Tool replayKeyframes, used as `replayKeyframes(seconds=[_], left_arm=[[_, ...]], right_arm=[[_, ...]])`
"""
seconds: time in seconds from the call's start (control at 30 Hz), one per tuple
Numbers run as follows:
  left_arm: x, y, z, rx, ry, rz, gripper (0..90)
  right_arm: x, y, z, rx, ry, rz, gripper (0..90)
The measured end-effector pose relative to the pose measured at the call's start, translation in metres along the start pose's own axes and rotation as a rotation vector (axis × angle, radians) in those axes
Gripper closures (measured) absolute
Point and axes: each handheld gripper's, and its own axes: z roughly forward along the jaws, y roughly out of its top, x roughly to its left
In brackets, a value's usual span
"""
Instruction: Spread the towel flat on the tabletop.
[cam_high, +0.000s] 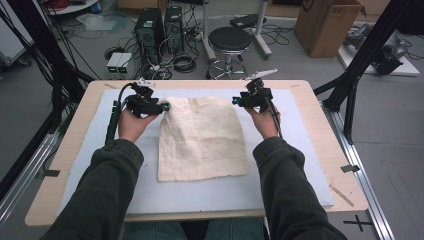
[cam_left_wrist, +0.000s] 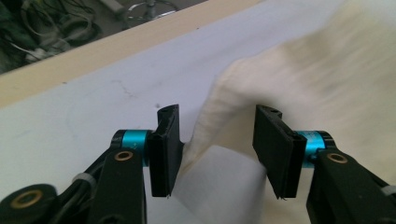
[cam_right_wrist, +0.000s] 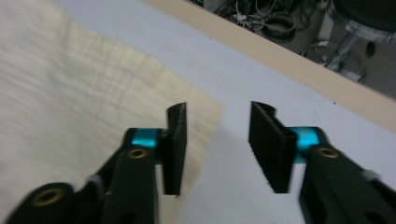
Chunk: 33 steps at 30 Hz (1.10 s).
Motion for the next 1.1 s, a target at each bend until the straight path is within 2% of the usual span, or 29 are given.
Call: replayKeyframes(seconds=[0.03,0.07,0.1,0.13,0.17,0.2,0.23,0.27,0.3,0.43,0.47,0.5,0.53,0.63,0.67,0.7,0.77,0.97,1.1], left_arm=[[0.004,0.000,0.003,-0.012,-0.026,-0.023,51.9],[0.006,-0.003,0.004,-0.013,-0.034,-0.018,52.6],[0.008,-0.007,0.006,0.003,-0.048,-0.008,52.0],[0.009,-0.010,0.005,0.007,-0.060,-0.004,51.4],[0.009,-0.015,0.004,0.004,-0.063,-0.002,51.7],[0.010,-0.019,0.003,0.006,-0.067,-0.001,52.0],[0.008,-0.025,0.001,0.008,-0.073,-0.005,52.0],[0.007,-0.030,0.000,0.012,-0.078,0.002,52.1],[0.004,-0.035,-0.002,0.019,-0.076,0.017,52.0],[-0.004,-0.056,-0.010,0.034,-0.091,0.029,51.0],[-0.007,-0.061,-0.013,0.029,-0.099,0.036,50.6],[-0.011,-0.066,-0.016,0.031,-0.107,0.050,50.9],[-0.014,-0.072,-0.018,0.027,-0.117,0.057,50.9],[-0.027,-0.088,-0.026,0.028,-0.150,0.083,51.1],[-0.031,-0.094,-0.029,0.035,-0.165,0.093,51.5],[-0.034,-0.098,-0.032,0.024,-0.172,0.097,51.6],[-0.040,-0.106,-0.038,0.013,-0.189,0.105,51.6],[-0.058,-0.127,-0.052,0.001,-0.275,0.149,51.7],[-0.063,-0.134,-0.051,0.036,-0.305,0.166,51.9]], right_arm=[[0.000,0.000,0.000,0.000,0.000,0.000,57.0],[-0.003,0.000,0.000,-0.022,0.021,0.018,57.5],[-0.002,-0.001,-0.001,-0.016,0.010,-0.003,57.8],[-0.001,-0.006,-0.002,-0.001,0.025,-0.026,57.9],[-0.001,-0.009,-0.002,0.002,0.037,-0.030,57.9],[0.000,-0.022,-0.004,0.006,0.073,-0.018,57.8],[0.000,-0.022,-0.004,0.006,0.073,-0.018,57.8],[0.002,-0.028,-0.005,0.013,0.097,-0.013,57.7],[0.004,-0.035,-0.006,0.017,0.105,-0.028,57.5],[0.017,-0.060,-0.016,0.030,0.155,-0.070,56.3],[0.020,-0.066,-0.019,0.026,0.178,-0.071,56.2],[0.027,-0.076,-0.023,0.042,0.216,-0.092,55.5],[0.027,-0.076,-0.023,0.042,0.216,-0.092,55.5],[0.038,-0.085,-0.026,0.121,0.295,-0.120,54.2],[0.042,-0.088,-0.029,0.113,0.297,-0.139,55.0],[0.047,-0.094,-0.032,0.074,0.297,-0.162,56.2],[0.053,-0.101,-0.033,0.095,0.319,-0.160,55.1],[0.064,-0.124,-0.038,0.101,0.353,-0.185,54.3],[0.067,-0.136,-0.038,0.125,0.362,-0.211,53.5]])
